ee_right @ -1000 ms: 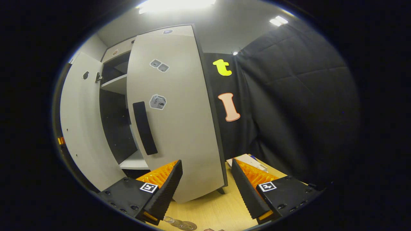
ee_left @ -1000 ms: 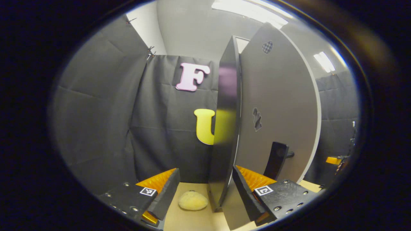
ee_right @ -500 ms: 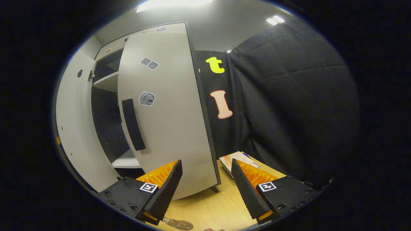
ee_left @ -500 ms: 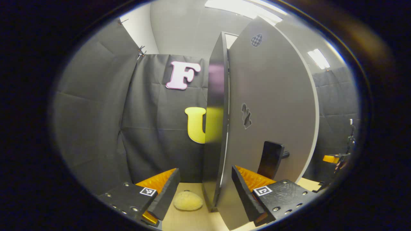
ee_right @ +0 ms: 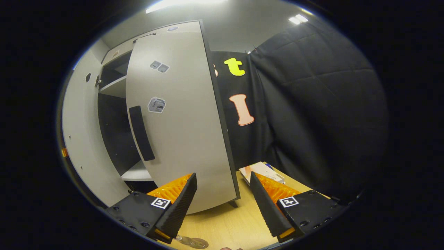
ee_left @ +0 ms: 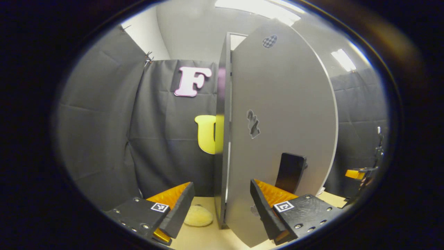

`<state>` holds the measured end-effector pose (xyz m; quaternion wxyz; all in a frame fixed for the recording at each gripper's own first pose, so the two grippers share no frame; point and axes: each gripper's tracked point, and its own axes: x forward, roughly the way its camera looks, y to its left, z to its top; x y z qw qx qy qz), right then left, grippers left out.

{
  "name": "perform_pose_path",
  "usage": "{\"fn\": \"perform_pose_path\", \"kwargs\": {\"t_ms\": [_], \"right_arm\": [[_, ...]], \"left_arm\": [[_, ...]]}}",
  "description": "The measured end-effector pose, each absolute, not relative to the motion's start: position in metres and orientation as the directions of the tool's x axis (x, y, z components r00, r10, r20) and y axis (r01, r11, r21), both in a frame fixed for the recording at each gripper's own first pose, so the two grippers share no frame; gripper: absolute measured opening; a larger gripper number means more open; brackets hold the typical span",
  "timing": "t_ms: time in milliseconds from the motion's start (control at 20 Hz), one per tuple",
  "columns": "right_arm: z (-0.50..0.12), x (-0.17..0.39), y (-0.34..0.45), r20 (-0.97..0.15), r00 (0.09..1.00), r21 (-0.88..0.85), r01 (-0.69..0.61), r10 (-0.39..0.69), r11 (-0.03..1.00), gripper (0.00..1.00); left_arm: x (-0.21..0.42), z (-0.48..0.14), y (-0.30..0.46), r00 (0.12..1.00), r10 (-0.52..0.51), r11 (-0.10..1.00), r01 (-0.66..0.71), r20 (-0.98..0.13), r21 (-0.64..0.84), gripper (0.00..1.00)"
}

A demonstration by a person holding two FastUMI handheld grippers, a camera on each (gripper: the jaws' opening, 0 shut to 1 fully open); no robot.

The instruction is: Grasp the bottle in the cabinet with the left hand and place it on the coaster, then close the right door with the right hand and the left door with the left hand.

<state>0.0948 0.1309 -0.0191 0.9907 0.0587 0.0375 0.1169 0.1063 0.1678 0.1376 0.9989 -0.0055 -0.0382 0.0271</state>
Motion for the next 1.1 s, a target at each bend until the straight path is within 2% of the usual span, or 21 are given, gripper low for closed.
{"fn": "perform_pose_path", "kwargs": {"t_ms": [100,200,650,900,1100], "right_arm": [[-0.017,0.099,0.121,-0.064,0.968,0.126,-0.232,0.241,0.965,0.98],[-0.015,0.103,0.106,-0.066,0.968,0.122,-0.232,0.241,0.965,0.98],[-0.007,0.110,0.033,-0.052,0.979,0.110,-0.190,0.197,0.976,0.98],[-0.002,0.107,0.002,-0.044,0.982,0.099,-0.176,0.181,0.979,0.98],[0.004,0.110,-0.004,-0.039,0.979,0.096,-0.197,0.201,0.976,0.98]], "left_arm": [[0.103,0.139,0.157,0.990,0.112,0.993,-0.114,0.081,0.016,0.92],[0.107,0.136,0.142,0.988,0.136,0.991,-0.135,0.069,-0.015,0.92],[0.149,0.119,0.050,0.994,0.080,0.986,-0.069,0.068,-0.154,0.93],[0.153,0.129,0.034,0.991,0.111,0.988,-0.101,0.078,-0.114,0.92],[0.148,0.135,0.037,0.989,0.117,0.980,-0.102,0.086,-0.169,0.93]]}}
